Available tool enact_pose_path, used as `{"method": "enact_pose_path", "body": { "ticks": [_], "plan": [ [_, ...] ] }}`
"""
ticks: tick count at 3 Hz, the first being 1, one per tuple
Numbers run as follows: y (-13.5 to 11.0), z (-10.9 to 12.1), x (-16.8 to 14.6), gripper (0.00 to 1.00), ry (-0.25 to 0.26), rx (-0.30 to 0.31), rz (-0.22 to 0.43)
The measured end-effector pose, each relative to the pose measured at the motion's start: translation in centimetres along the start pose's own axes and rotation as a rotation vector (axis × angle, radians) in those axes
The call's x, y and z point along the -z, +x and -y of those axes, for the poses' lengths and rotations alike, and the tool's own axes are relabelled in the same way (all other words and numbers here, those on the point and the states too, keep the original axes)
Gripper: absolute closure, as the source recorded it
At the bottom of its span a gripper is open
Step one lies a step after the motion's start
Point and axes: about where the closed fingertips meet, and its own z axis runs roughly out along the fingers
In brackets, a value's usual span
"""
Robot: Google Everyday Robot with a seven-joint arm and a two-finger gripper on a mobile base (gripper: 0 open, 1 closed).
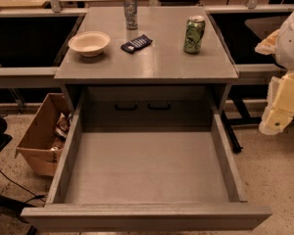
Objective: Place green can into top drawer
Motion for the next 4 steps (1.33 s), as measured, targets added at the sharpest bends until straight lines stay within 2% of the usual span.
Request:
{"method": "enact_pose_path", "body": {
  "ticks": [1,2,3,4],
  "plan": [
    [0.0,0.0,0.0,0.0,0.0,0.0,0.0],
    [-0.2,2.4,-0.1,0.0,0.048,-0.019,0.068],
    [-1.5,10.0,0.0,0.0,0.158,-0.073,0.268],
    [-2.6,16.1,-0.6,0.0,0.237,-0.145,0.497]
  ]
}}
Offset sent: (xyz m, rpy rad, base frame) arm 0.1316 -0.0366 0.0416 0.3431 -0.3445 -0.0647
